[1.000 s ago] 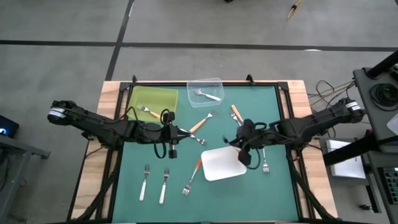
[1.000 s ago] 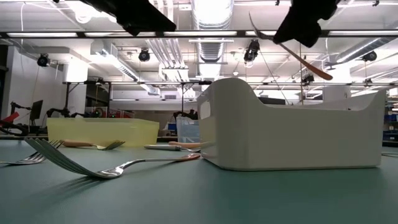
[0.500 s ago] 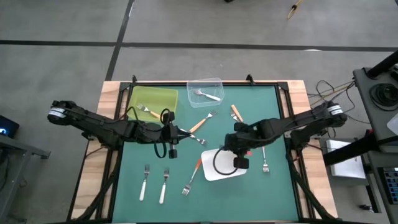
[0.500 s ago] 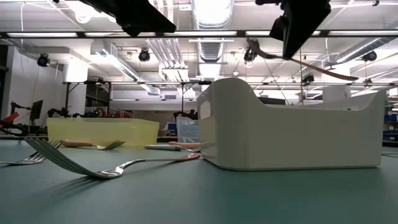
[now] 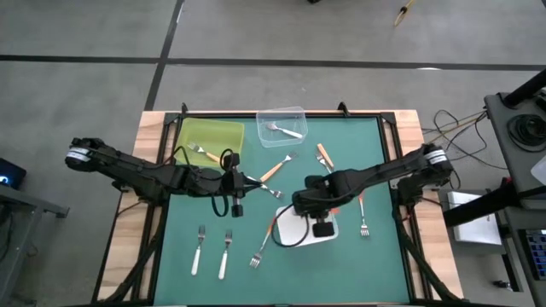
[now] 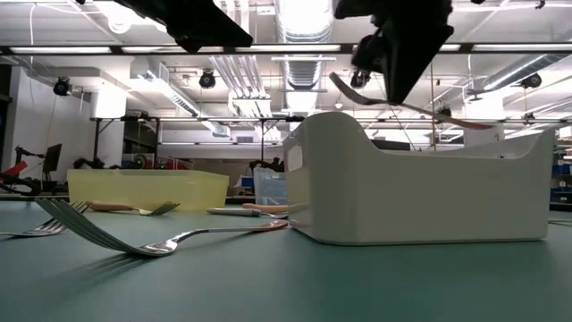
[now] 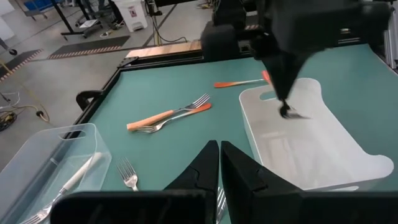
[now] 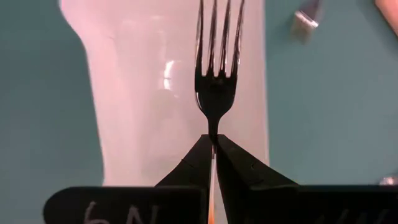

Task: Sort silverware by color (type)
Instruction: Put the orange fork into the white bin

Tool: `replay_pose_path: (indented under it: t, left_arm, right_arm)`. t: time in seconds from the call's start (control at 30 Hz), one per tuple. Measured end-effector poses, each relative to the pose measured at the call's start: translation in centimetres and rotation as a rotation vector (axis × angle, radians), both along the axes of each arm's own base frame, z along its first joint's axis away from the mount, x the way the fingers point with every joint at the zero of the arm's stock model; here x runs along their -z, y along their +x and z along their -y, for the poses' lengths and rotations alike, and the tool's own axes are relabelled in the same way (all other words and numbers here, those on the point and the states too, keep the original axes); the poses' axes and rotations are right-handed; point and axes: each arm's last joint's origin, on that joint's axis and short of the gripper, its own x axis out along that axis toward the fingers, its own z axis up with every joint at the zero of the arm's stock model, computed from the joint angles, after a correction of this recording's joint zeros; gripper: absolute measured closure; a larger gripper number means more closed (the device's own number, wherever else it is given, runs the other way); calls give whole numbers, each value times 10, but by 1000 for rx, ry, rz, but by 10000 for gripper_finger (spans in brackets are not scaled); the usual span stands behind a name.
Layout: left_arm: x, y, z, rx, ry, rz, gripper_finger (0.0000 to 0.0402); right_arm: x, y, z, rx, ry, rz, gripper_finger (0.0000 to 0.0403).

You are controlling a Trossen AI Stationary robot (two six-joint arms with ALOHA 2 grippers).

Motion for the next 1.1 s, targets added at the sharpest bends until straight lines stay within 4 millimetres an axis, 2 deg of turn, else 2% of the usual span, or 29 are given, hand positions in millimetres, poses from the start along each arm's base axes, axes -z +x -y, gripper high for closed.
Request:
replay_pose_path:
  t: [0.2,0.37,0.7,1.1]
  left_arm:
    - [0,0,0,1,2,-1,402]
    - [0,0,0,-4,22,-2,402]
    - [-1,0,0,-9,20,5,402]
    - [-1,0,0,-15,2,12,402]
  right_arm:
    - [7,22,-7,-93,32,-14,394]
    - [14,32,-10,-127,35,-31,394]
    - [36,37,-11,-153,15,-118,394]
    - [38,32,-9,-130,9,-173,394]
